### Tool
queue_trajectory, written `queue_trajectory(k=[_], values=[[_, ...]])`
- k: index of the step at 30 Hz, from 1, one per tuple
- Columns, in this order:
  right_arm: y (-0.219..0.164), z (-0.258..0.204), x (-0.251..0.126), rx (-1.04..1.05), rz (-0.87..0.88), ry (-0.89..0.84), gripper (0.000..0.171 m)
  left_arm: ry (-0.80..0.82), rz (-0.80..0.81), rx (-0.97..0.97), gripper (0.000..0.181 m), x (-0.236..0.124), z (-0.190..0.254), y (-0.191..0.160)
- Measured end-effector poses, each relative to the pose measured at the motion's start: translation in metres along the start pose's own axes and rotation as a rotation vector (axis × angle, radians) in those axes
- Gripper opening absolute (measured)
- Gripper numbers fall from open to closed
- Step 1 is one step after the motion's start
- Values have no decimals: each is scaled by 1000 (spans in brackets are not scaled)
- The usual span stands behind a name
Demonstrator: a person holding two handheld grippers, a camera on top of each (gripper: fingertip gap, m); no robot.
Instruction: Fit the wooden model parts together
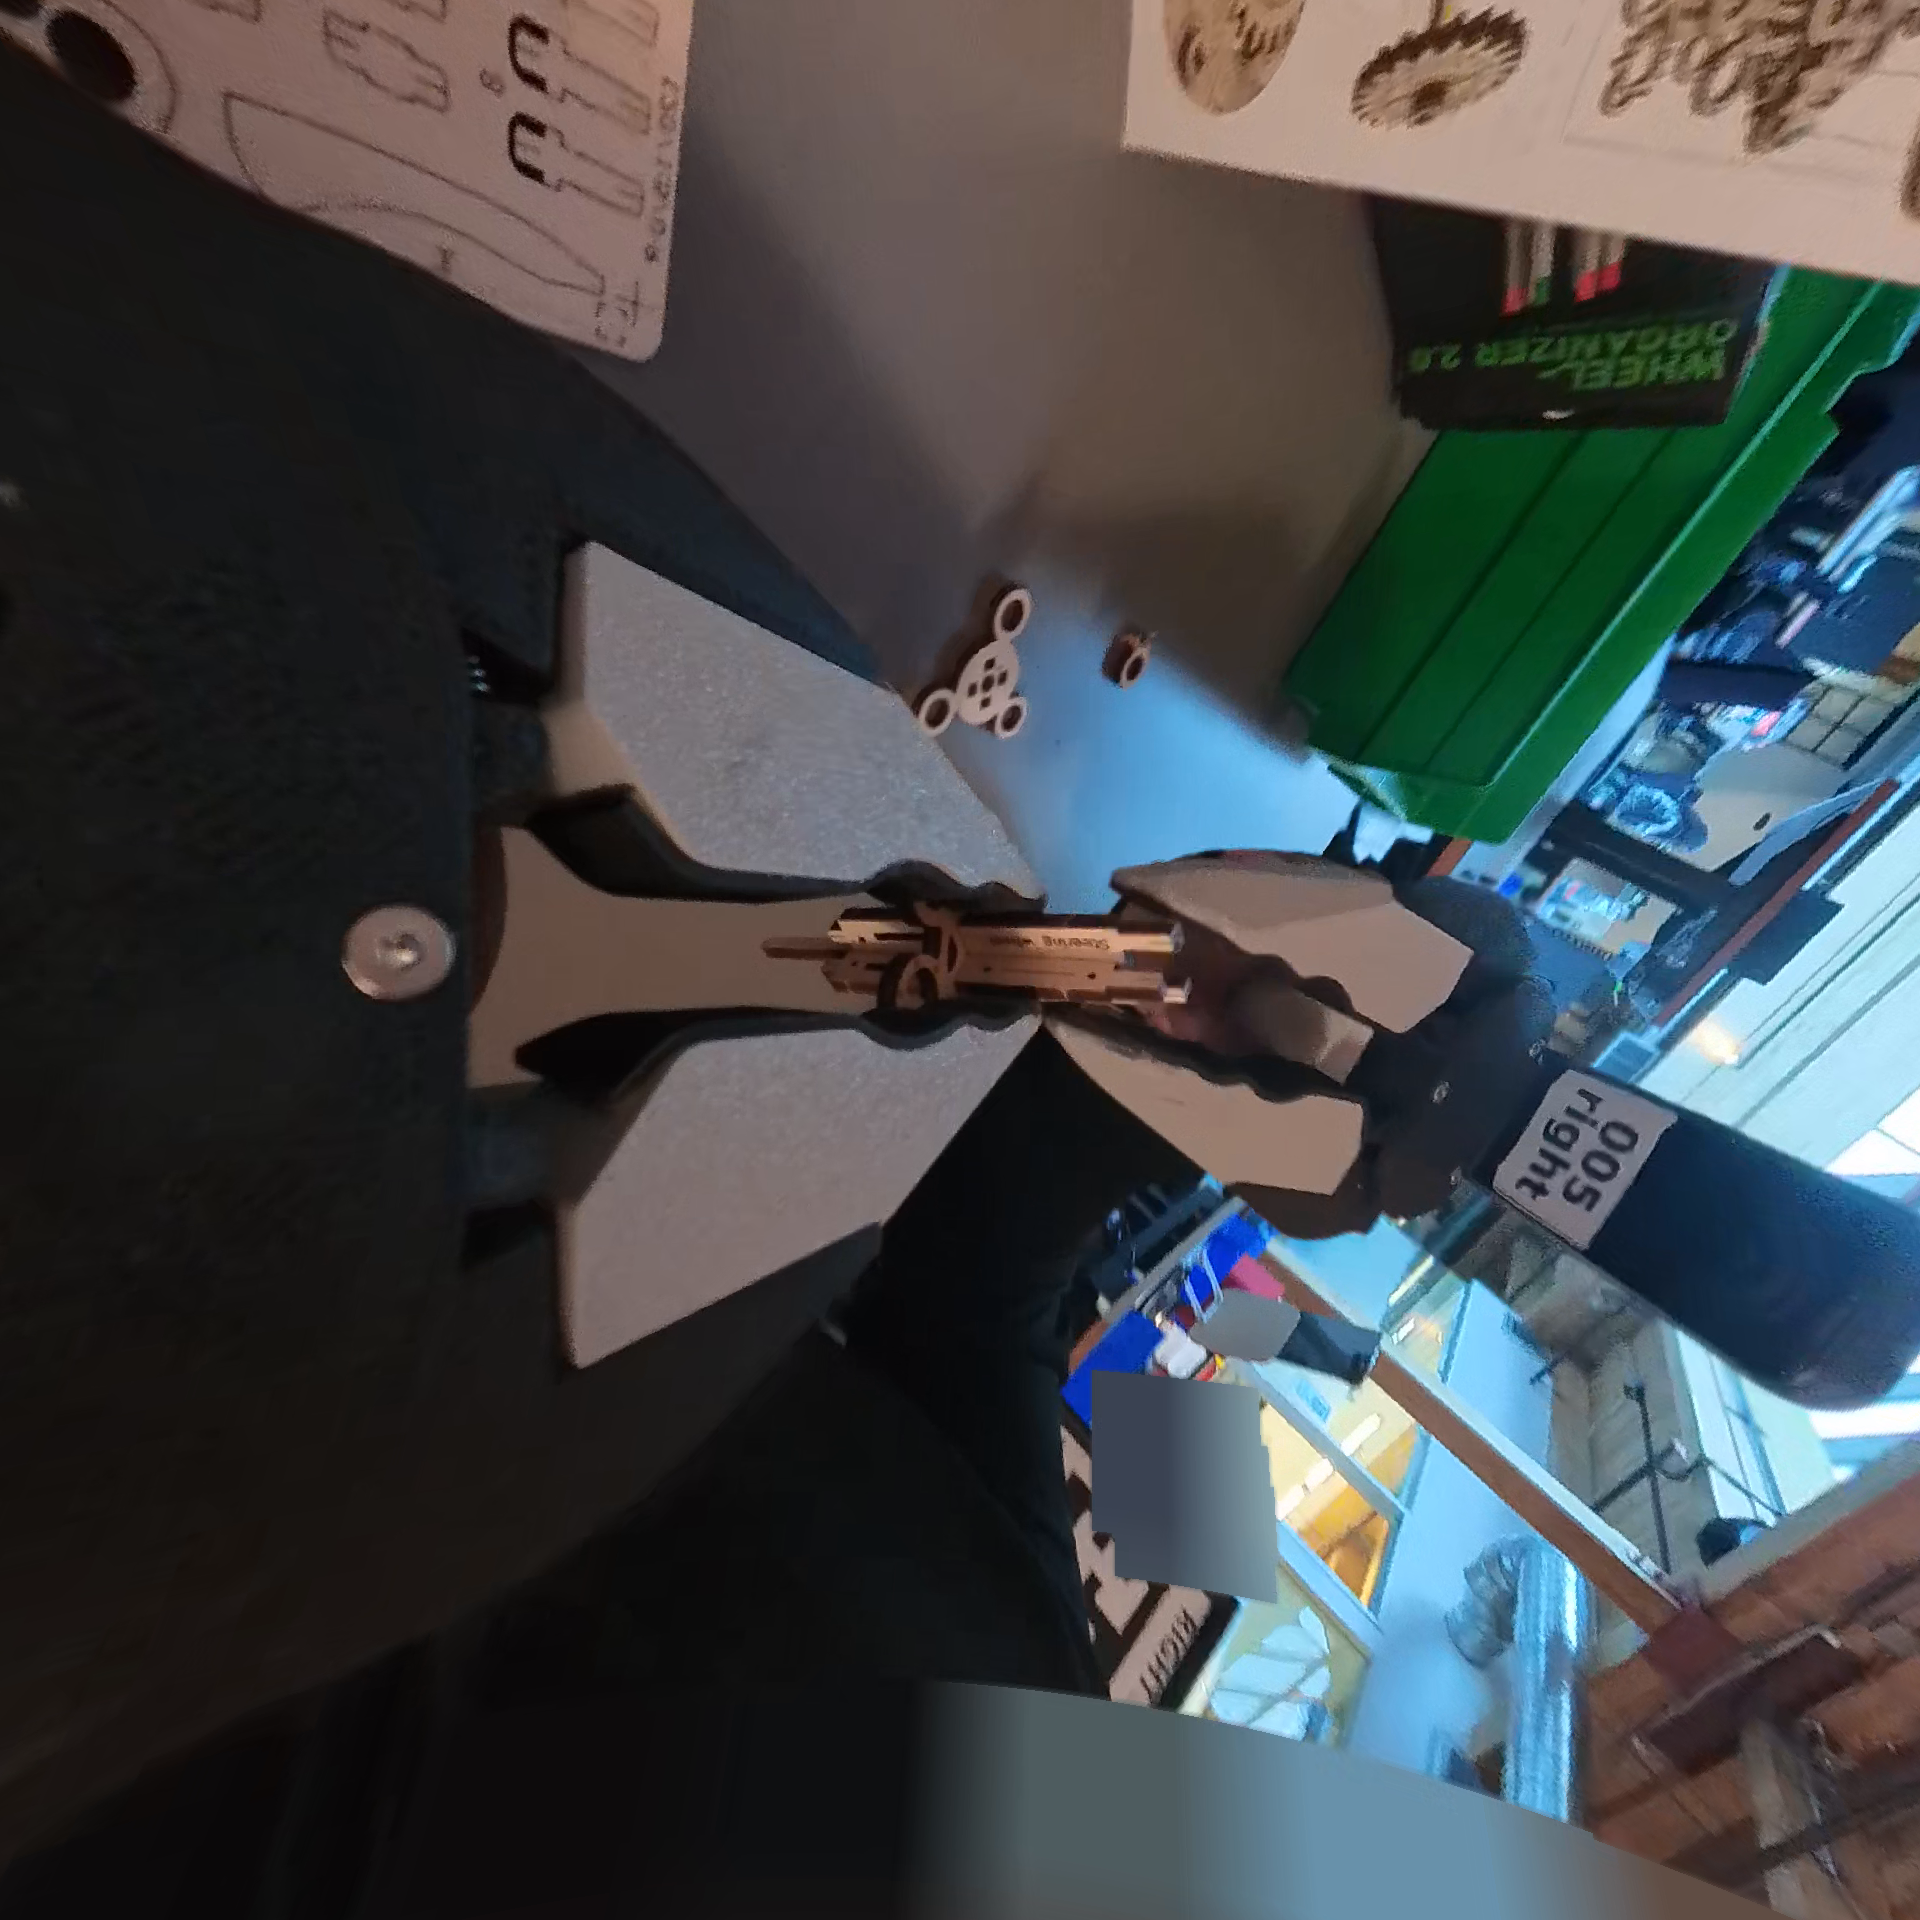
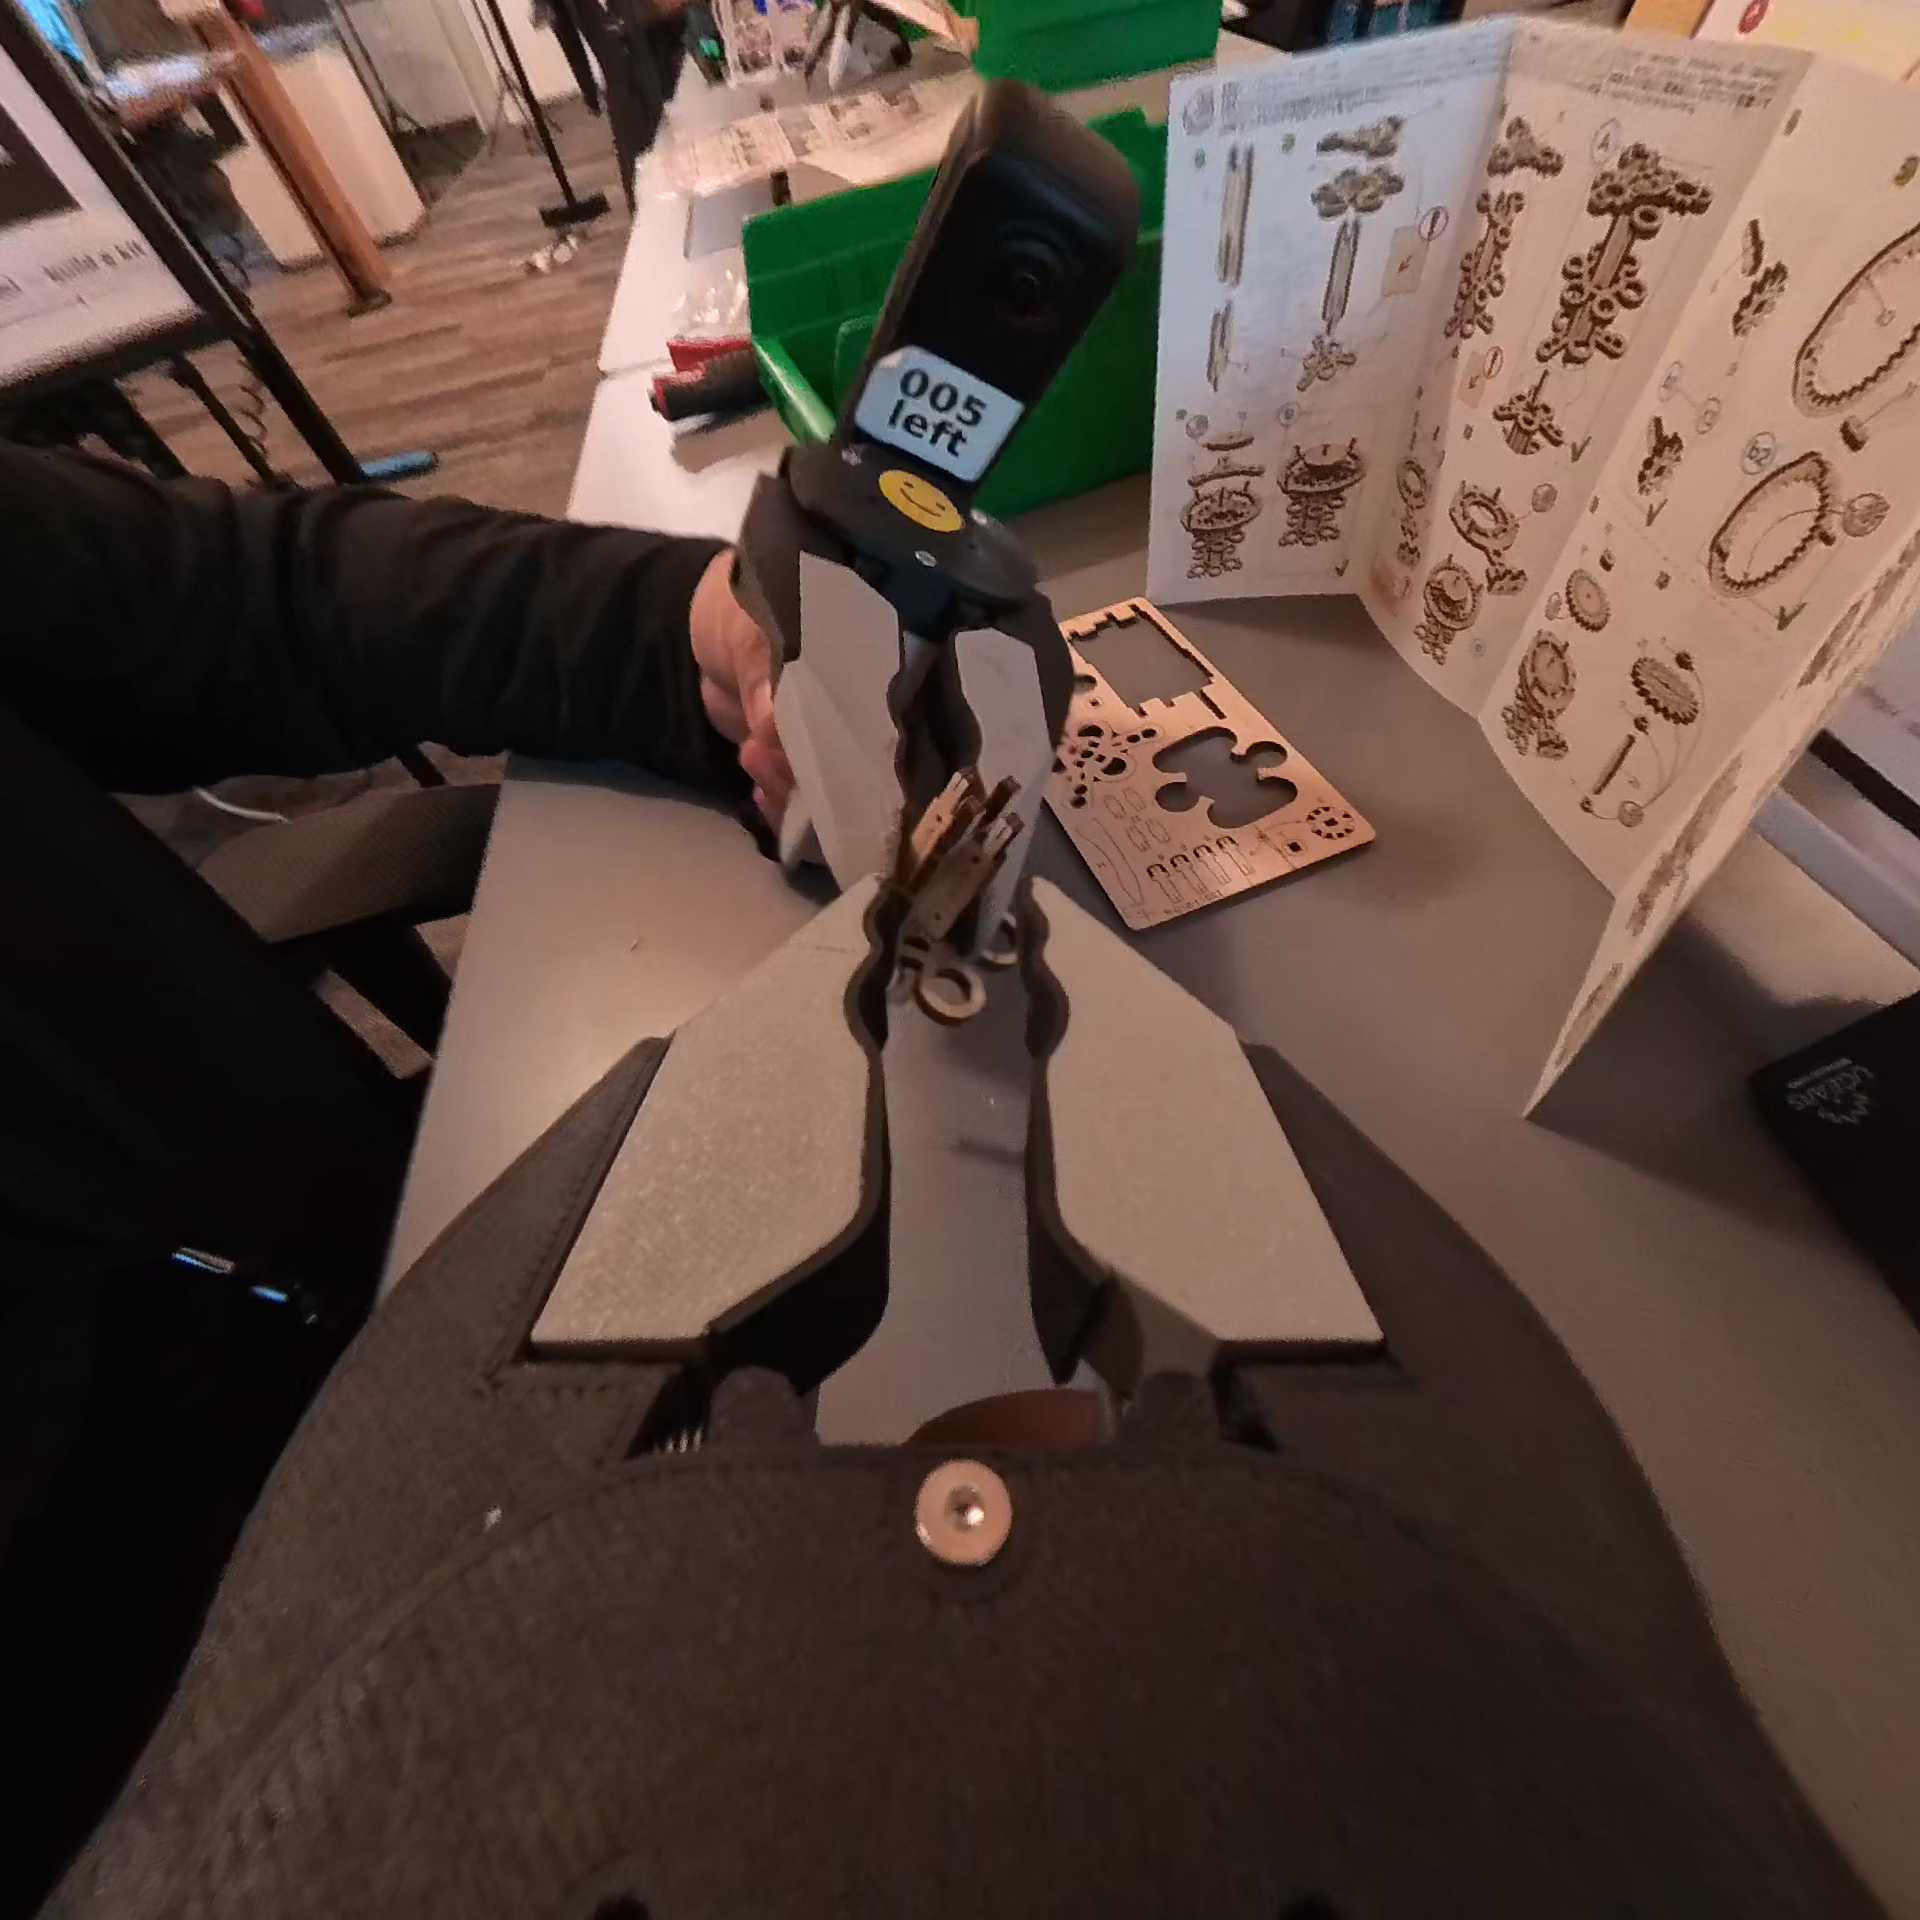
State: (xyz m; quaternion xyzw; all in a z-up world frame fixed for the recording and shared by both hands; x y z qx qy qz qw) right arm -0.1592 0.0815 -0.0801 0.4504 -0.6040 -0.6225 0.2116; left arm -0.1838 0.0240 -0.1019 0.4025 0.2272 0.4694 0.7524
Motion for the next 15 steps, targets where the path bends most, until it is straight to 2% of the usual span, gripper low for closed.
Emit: queue_trajectory(k=[3, 8, 12, 15], values=[[4, -1, -3, 42, 38, 40, 16, 45, -12, 109, 11, 2, 2, 0], [-3, -3, 2, 2, 0, 38, 11, 129, -60, 241, 11, 6, 3, -4], [-3, -3, 2, -18, -7, 31, 10, 127, -67, 236, 12, 6, 3, -5], [-6, -3, 1, -83, -53, -8, 11, 147, -103, 256, 24, 3, 1, -5]])
Point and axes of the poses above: each gripper's, where its closed fingertips meet, x out along the fingers, y out of its top, z = x × y across the jaws, the point moved 4 cm from there along -x, back along the fingers, and after that the axes turned 4 degrees about z, right-handed, at the moved point
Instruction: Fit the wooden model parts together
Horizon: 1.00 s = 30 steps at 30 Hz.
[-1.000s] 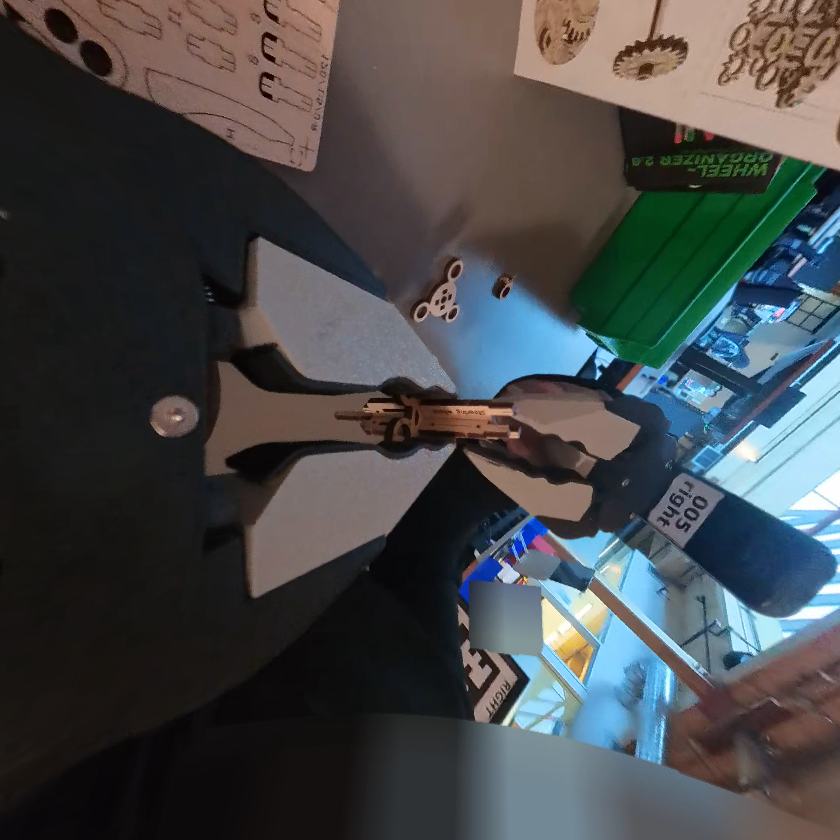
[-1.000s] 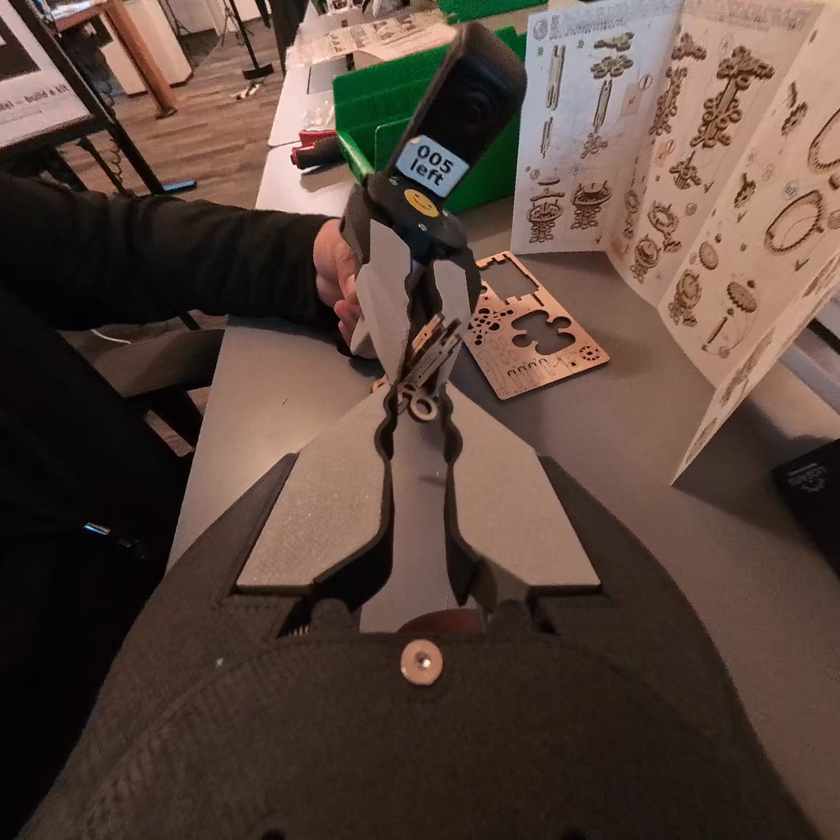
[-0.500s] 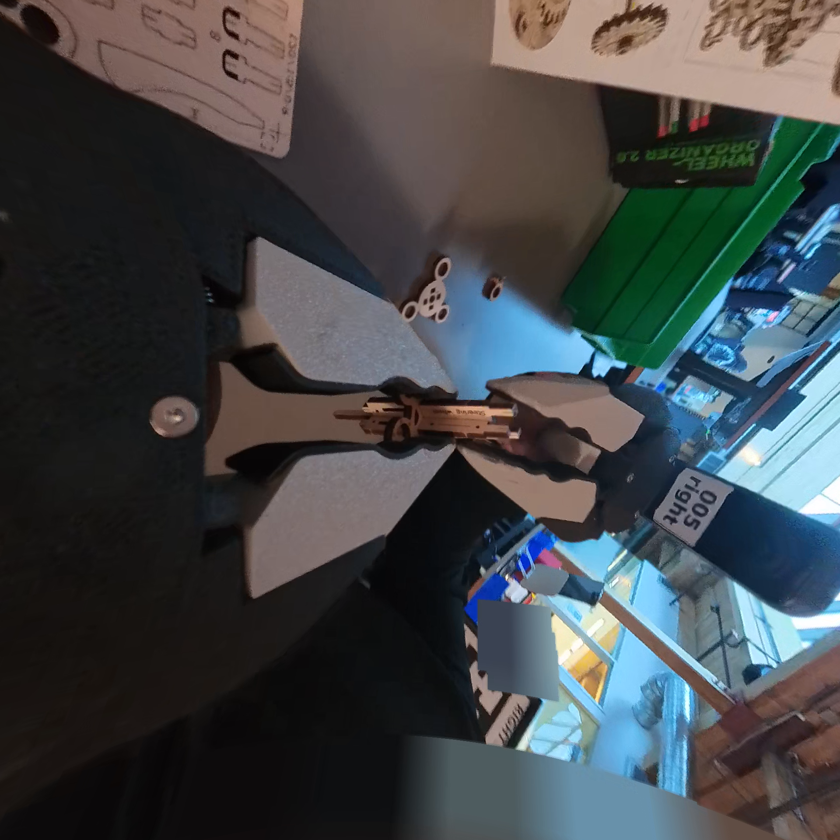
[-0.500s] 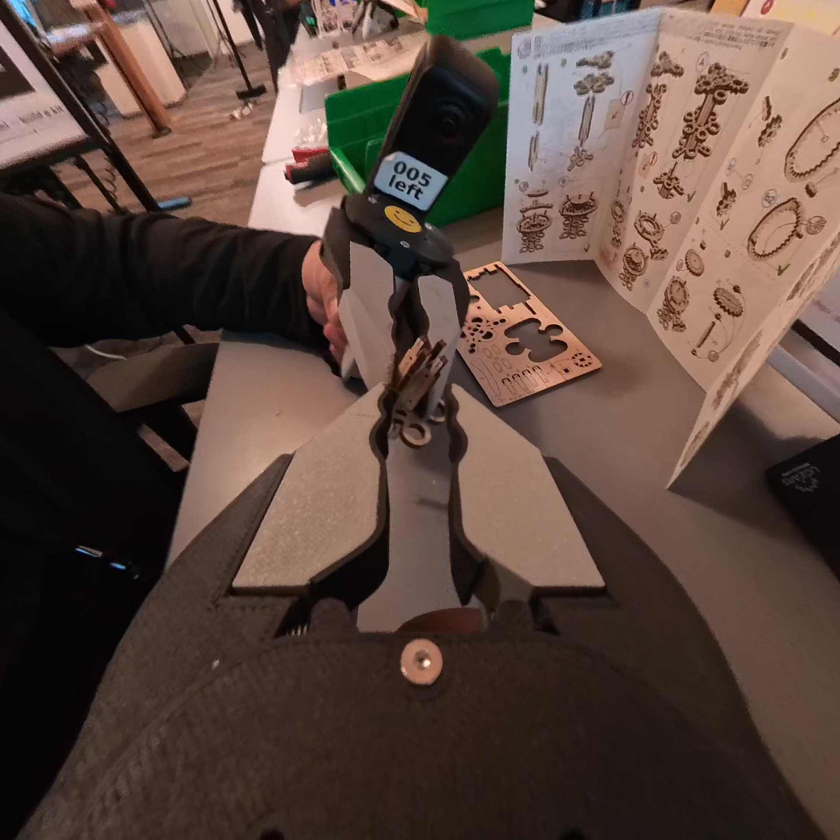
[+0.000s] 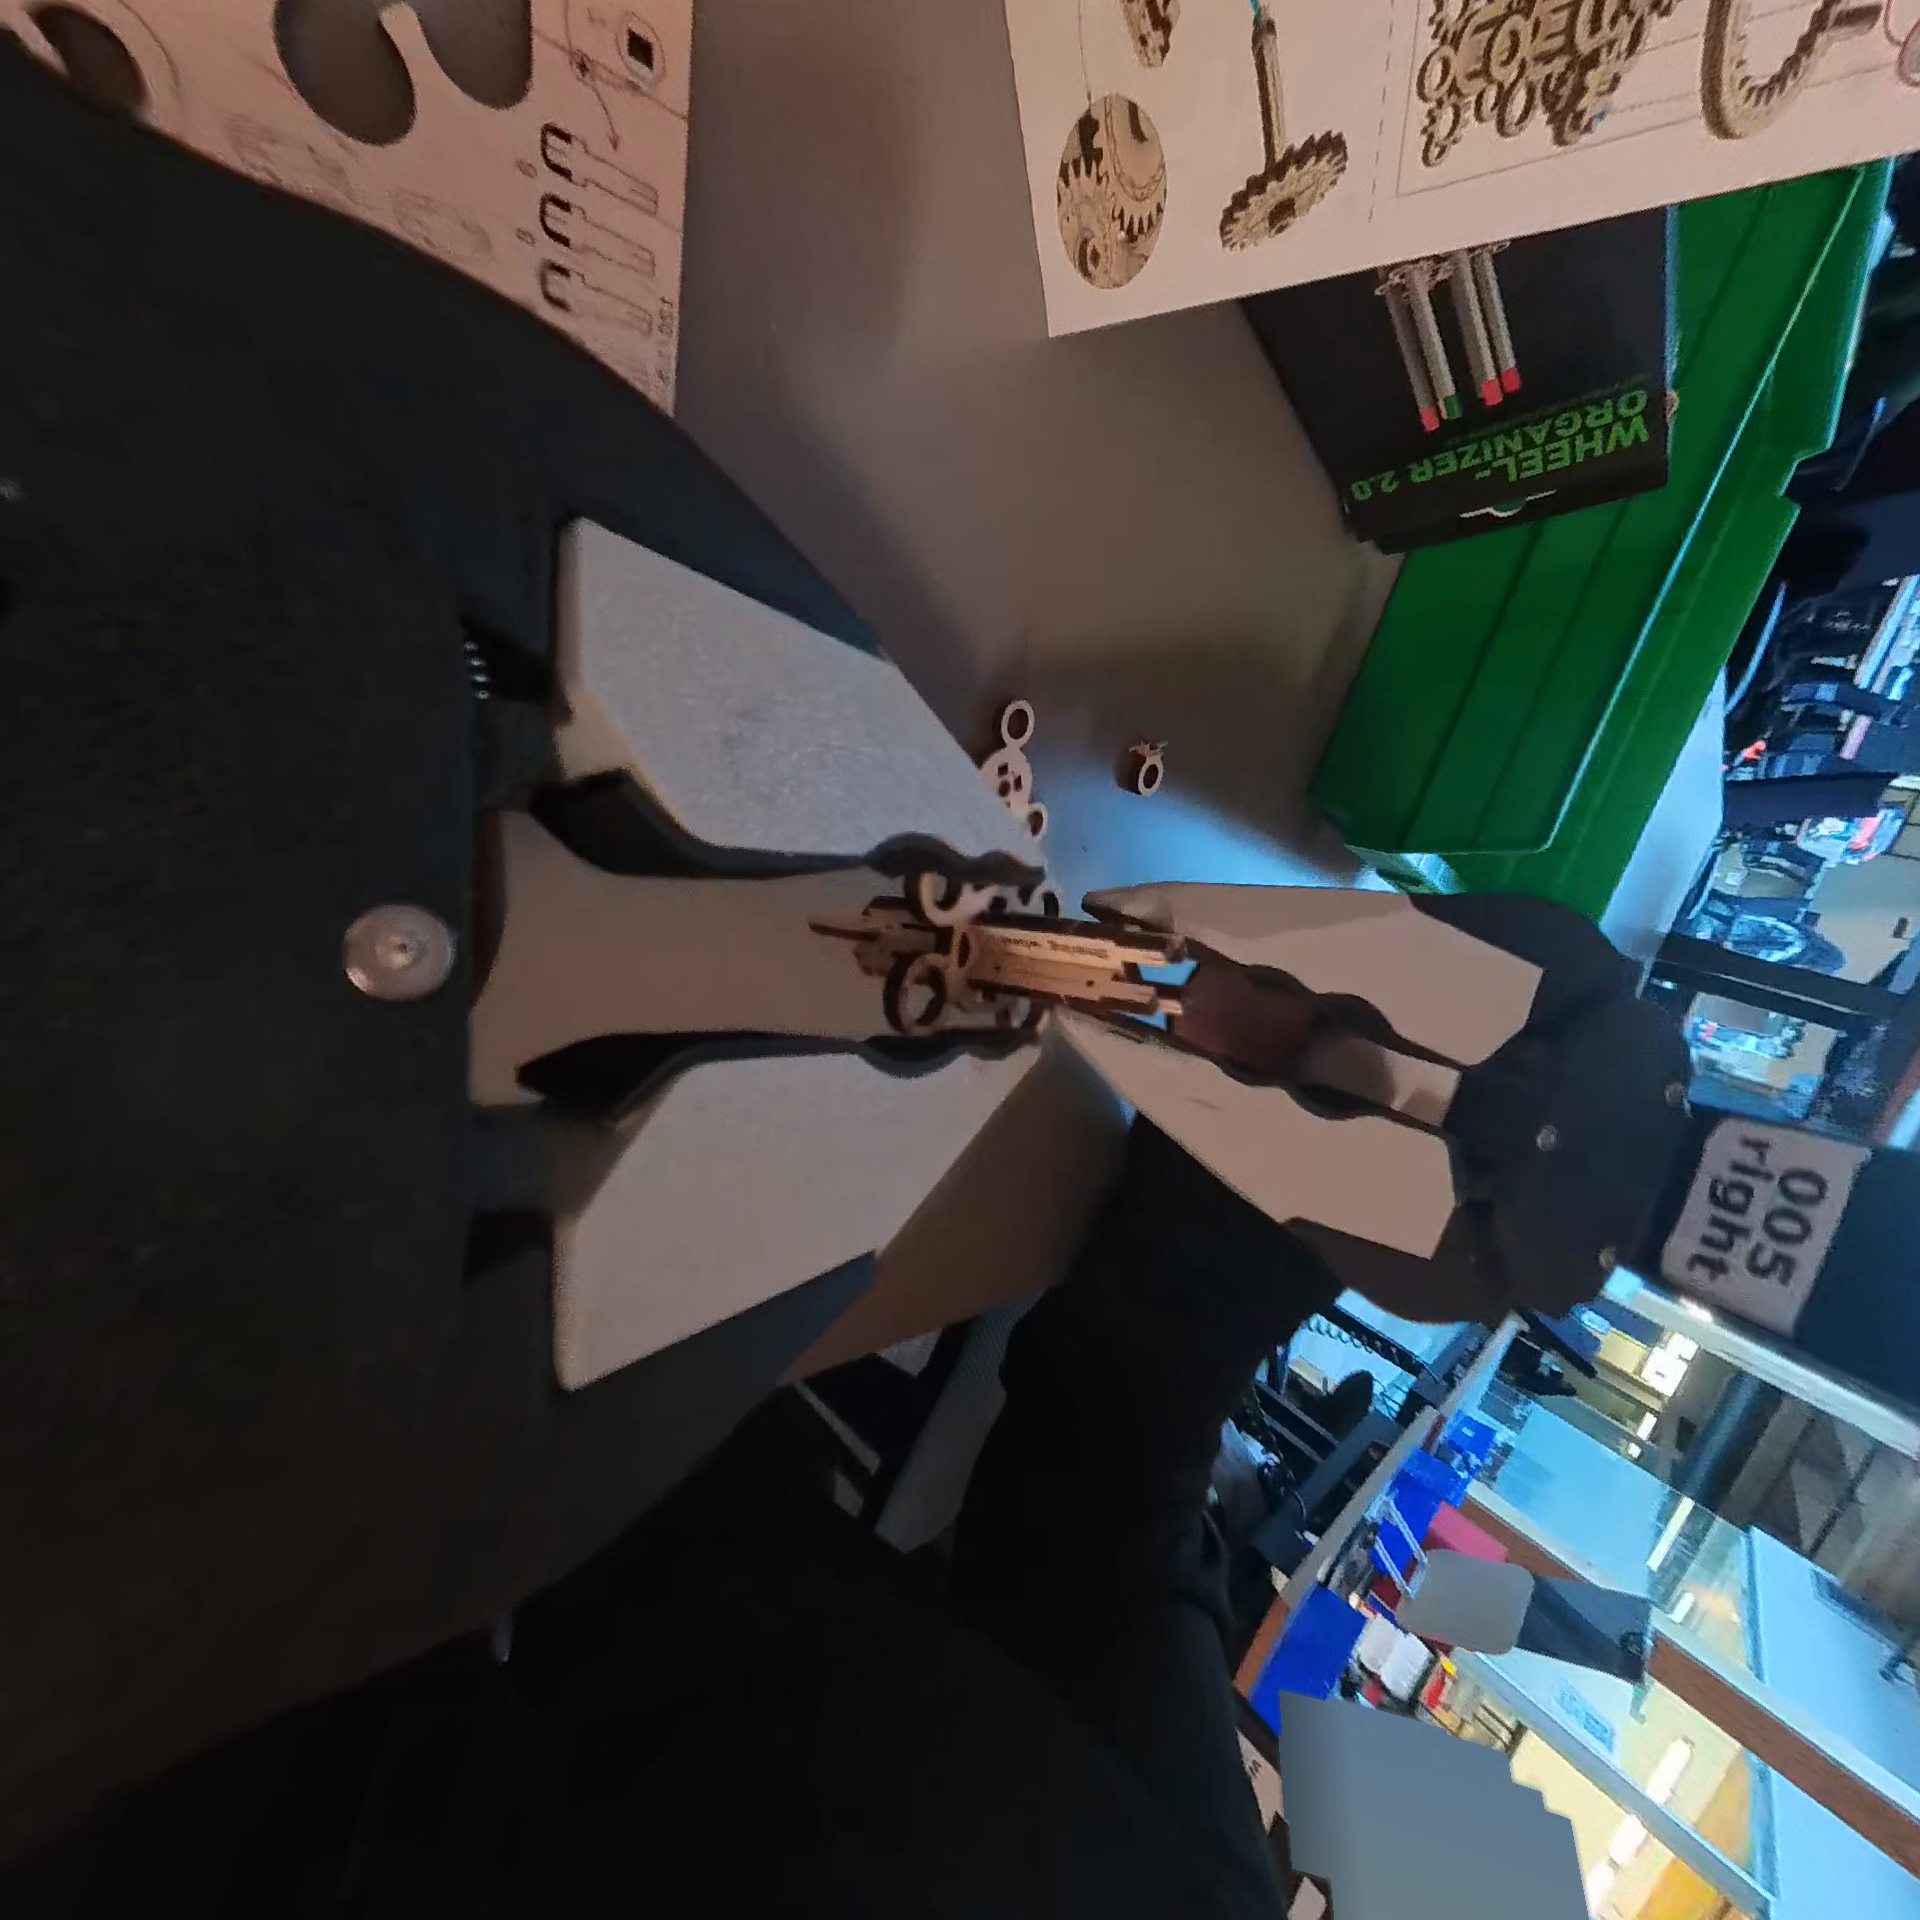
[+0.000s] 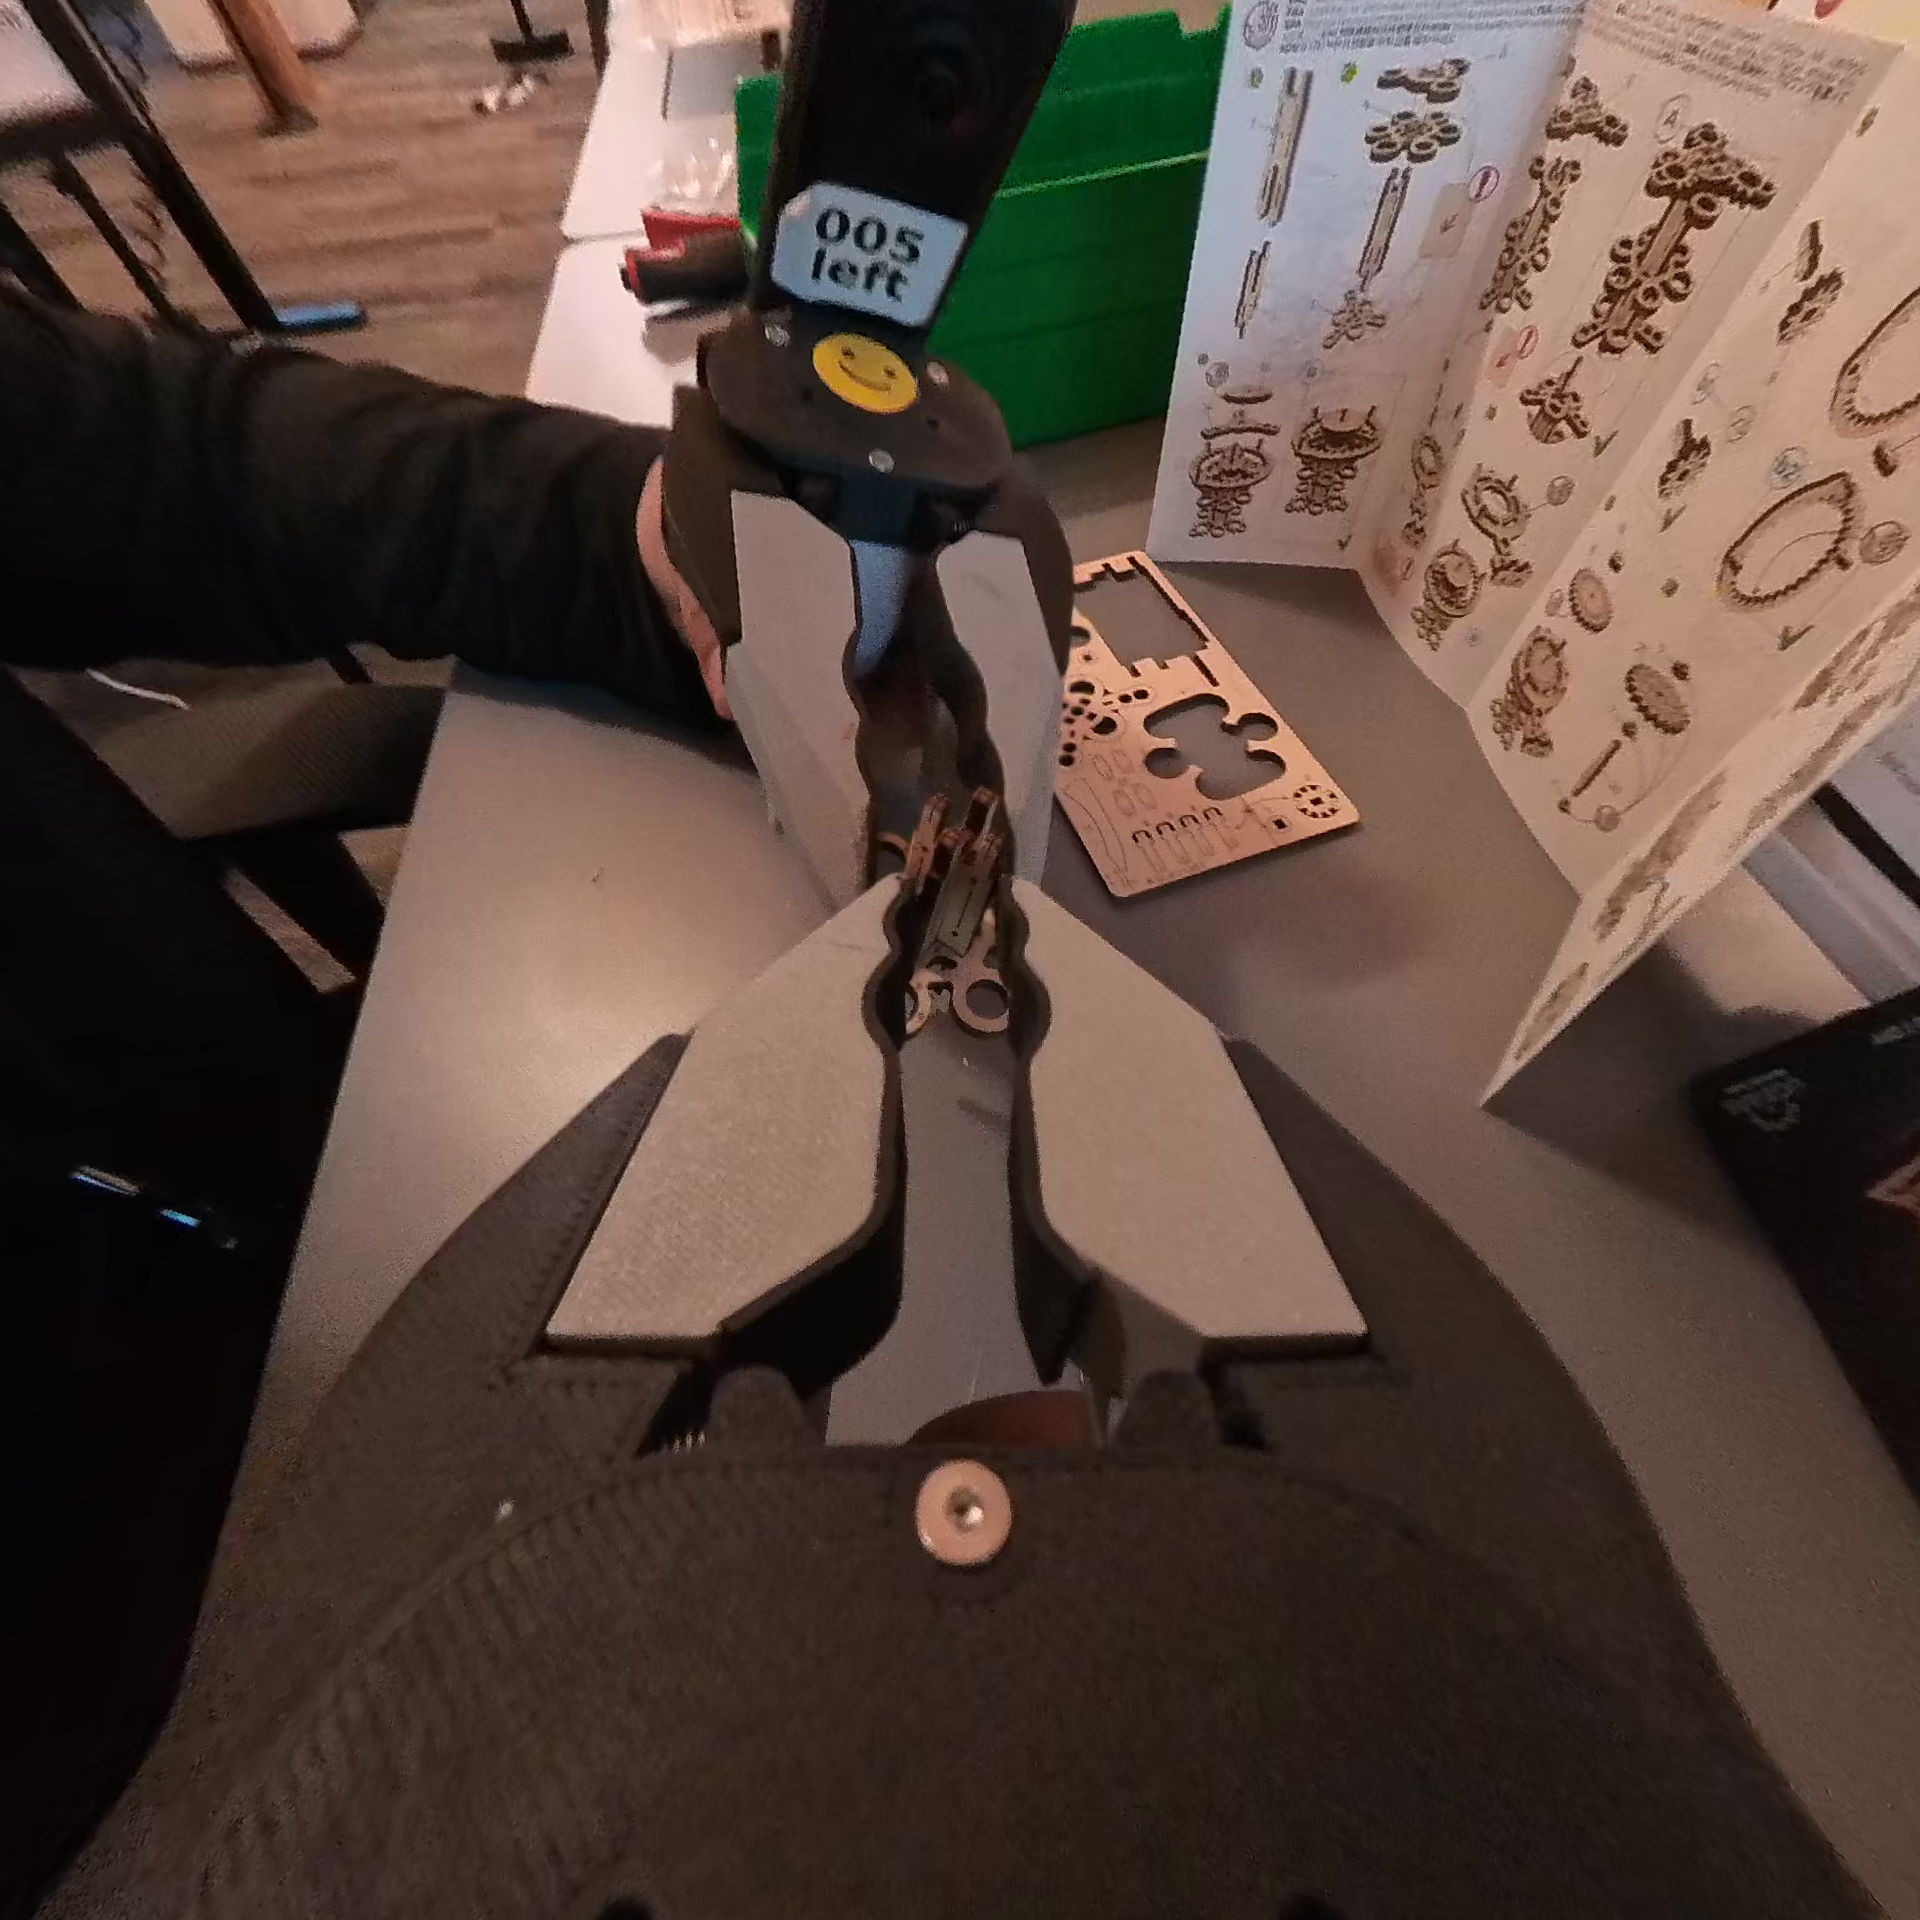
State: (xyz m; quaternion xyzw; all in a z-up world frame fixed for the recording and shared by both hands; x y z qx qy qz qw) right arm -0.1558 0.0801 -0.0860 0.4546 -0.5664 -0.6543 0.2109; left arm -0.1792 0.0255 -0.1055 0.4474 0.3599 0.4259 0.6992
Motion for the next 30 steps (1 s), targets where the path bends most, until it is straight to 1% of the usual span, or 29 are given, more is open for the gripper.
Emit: queue_trajectory(k=[2, 5, 9, 11, 14, 17, 19, 23, 26, 30], values=[[-2, 1, -2, -28, -18, -24, 10, 36, -18, 40, 27, -4, -3, 1], [-4, 0, -1, -34, -32, -18, 10, 73, -44, 129, 21, -6, -3, 0], [-11, -3, 4, -41, -63, 4, 10, 98, -135, 265, 15, 1, 1, -12], [-20, -3, 8, -58, -99, 5, 11, 137, -195, 342, 13, 4, -1, -20], [-25, -6, 9, -80, -125, 24, 10, 148, -216, 398, 13, 6, 0, -21], [-33, -7, 9, -158, -188, 0, 8, 179, -237, 437, 8, 4, -2, -22], [-33, -8, 8, -180, -179, -4, 8, 171, -236, 432, 7, 3, -1, -21], [-32, -7, 9, -145, -164, 3, 8, 174, -245, 402, 8, 2, -1, -18], [-31, -7, 11, -161, -156, -10, 8, 183, -259, 378, 7, 0, 0, -16], [-31, -7, 11, -162, -159, -12, 8, 170, -273, 301, 7, 0, -1, -15]])
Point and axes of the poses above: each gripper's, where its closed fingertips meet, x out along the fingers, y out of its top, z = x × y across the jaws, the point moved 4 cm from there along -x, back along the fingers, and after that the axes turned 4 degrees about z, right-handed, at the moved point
